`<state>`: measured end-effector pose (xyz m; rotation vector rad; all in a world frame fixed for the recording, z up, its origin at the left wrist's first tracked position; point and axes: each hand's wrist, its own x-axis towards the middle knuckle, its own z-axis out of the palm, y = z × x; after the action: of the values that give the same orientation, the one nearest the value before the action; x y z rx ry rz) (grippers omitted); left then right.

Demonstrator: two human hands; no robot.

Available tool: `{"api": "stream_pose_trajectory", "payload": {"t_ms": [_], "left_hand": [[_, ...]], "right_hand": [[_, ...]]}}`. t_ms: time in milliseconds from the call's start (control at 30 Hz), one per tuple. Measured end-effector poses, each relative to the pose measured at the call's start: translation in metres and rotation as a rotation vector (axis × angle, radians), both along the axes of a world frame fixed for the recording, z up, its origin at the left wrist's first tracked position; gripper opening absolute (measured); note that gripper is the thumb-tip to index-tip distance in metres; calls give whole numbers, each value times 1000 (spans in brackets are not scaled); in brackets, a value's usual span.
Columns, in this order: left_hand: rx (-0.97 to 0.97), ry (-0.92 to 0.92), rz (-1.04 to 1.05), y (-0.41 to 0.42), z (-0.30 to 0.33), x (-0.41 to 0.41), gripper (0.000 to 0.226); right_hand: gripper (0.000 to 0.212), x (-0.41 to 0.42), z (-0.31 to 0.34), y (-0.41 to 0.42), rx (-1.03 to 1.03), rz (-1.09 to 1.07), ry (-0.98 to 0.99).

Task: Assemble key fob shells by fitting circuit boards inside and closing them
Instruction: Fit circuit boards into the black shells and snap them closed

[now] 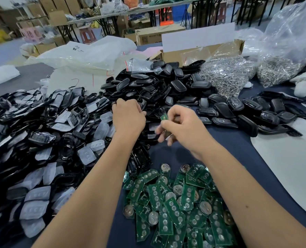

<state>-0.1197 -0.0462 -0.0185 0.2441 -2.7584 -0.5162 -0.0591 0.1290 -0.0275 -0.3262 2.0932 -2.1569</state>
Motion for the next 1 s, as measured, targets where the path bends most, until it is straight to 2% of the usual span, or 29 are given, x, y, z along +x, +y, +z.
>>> {"api": "stream_pose_trajectory", "payload": {"t_ms": [133, 233, 300, 400, 500, 567, 867, 1000], "left_hand": [[-132, -92, 21, 2, -1, 3, 40], [-212, -159, 23, 4, 0, 2, 42], [-184, -114, 12, 5, 2, 3, 34], [17, 74, -23, 6, 8, 11, 17], [442, 200, -74, 8, 14, 27, 13], [621, 181, -102, 10, 15, 37, 13], [1122, 25, -67, 8, -4, 69, 10], [1205, 5, -96, 7, -4, 74, 19]], "right_hand": [[7, -9, -10, 5, -24, -205, -26], [21, -12, -13, 7, -13, -286, -12], [25, -12, -13, 6, -65, -303, -24], [11, -11, -10, 6, -197, -358, -20], [7, -11, -8, 6, -253, -392, -5], [8, -11, -8, 6, -259, -401, 1], [14, -8, -10, -1, -190, -385, 77], [15, -6, -13, -6, -158, -334, 98]]}}
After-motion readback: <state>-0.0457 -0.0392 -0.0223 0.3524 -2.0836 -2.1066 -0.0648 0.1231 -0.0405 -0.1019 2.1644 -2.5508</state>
